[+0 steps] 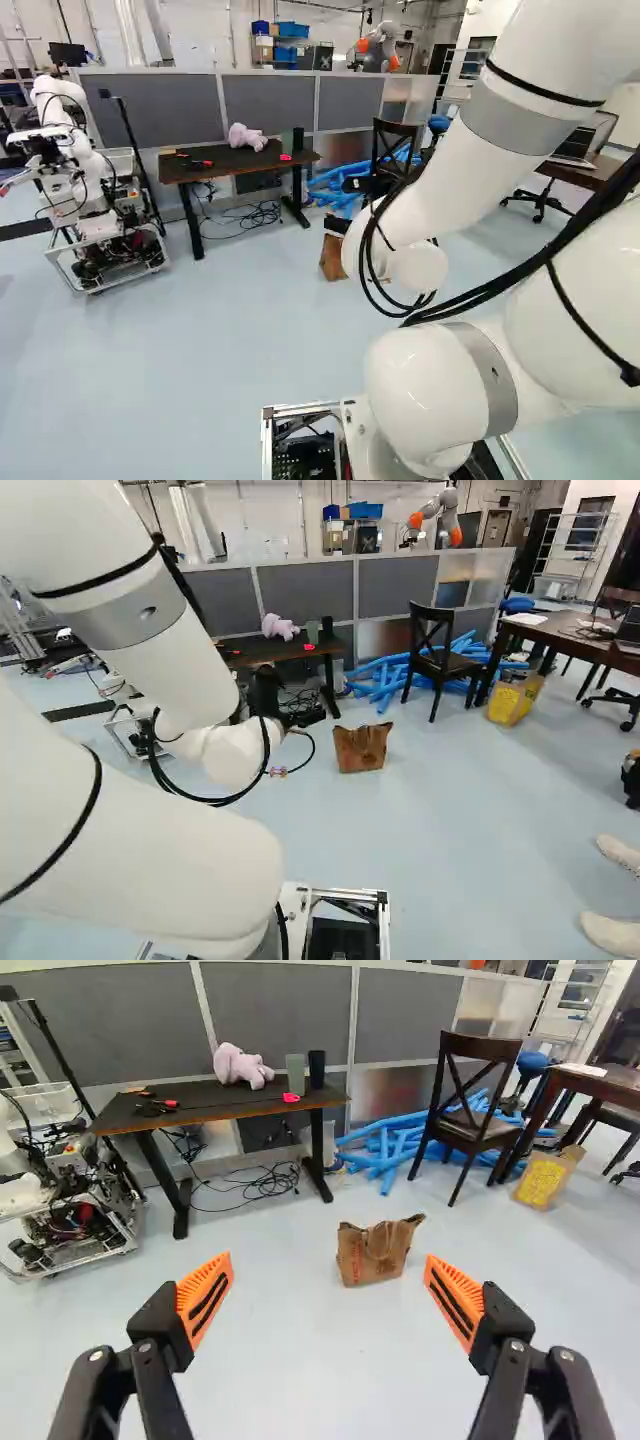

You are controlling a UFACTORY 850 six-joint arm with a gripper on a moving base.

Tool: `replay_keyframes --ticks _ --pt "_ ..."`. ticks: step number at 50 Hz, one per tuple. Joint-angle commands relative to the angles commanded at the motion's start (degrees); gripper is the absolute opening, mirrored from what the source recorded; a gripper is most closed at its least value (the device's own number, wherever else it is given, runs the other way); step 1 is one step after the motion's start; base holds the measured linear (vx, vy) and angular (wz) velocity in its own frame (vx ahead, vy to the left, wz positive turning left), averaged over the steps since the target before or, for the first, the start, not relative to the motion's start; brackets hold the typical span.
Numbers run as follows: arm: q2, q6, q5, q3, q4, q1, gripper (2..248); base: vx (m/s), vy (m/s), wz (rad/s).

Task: Pick up the bag on the ground and place it on the table

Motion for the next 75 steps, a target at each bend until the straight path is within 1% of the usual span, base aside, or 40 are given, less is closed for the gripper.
replay_keyframes --ticks 23,64,75 --pt "0.0 0.0 0.0 0.0 0.0 0.0 247 0.147 -0.132 0.0" --pt "0.0 0.0 0.0 0.0 0.0 0.0 247 0.15 -0.105 0.004" --pt "0.0 0.0 0.0 0.0 0.0 0.0 247 0.155 -0.083 0.12"
